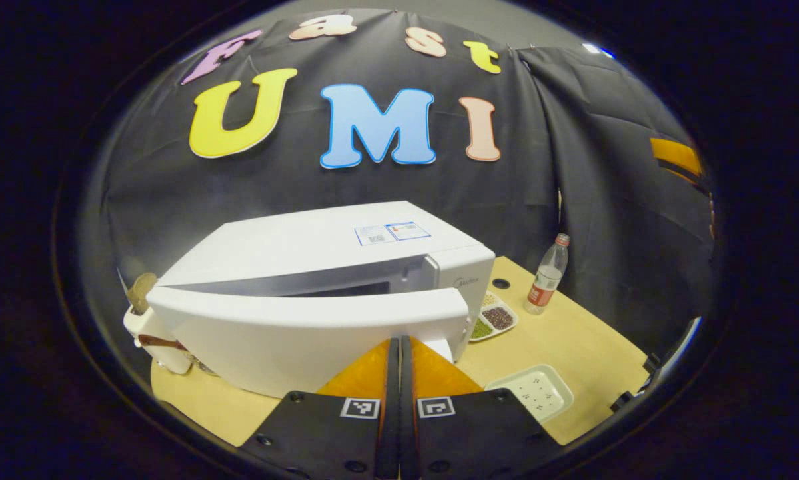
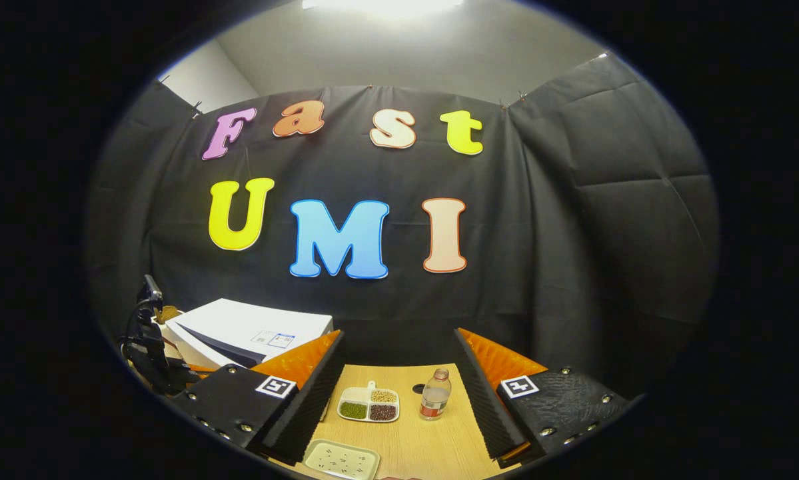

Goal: Open the microwave oven with the left hand, put the food in, and close the microwave oven.

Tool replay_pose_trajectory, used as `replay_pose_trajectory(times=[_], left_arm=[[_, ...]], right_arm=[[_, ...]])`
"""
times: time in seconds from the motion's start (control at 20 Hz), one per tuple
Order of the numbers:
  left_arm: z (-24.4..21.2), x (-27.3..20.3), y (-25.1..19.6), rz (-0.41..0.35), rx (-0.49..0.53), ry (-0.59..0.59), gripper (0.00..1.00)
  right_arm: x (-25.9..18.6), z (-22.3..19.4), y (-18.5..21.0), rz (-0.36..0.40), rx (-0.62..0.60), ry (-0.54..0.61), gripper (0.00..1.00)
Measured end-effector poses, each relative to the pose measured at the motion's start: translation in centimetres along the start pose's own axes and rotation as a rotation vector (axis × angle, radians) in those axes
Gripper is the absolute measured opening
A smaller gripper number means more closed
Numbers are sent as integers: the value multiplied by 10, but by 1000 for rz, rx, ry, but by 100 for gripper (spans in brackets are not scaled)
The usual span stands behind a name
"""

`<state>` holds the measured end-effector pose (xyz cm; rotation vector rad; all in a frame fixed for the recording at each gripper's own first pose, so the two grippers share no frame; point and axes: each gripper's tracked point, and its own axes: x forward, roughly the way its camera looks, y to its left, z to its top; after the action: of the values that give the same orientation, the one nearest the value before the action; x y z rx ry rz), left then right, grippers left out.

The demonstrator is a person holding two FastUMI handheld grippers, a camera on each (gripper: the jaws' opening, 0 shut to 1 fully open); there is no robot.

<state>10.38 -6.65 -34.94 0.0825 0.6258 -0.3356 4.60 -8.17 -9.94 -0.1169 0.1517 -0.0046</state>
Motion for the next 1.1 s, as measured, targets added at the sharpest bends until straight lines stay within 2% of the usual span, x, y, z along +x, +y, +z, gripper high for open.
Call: replay_pose_trajectory(times=[0.25,0.35,0.55,0.7,1.0,1.1], left_arm=[[3,11,15,40,-56,10,6],[2,17,23,68,-62,30,6],[10,26,26,77,-63,23,7],[10,31,24,76,-72,31,6],[9,41,29,123,-40,22,6],[1,46,32,132,-83,51,6]], right_arm=[[6,-7,11,19,1,13,96],[8,-5,13,21,-13,8,96],[15,-3,20,26,-26,-4,96],[19,-6,17,21,-11,8,96],[24,-15,2,-22,4,37,98],[23,-18,1,-21,-6,41,98]])
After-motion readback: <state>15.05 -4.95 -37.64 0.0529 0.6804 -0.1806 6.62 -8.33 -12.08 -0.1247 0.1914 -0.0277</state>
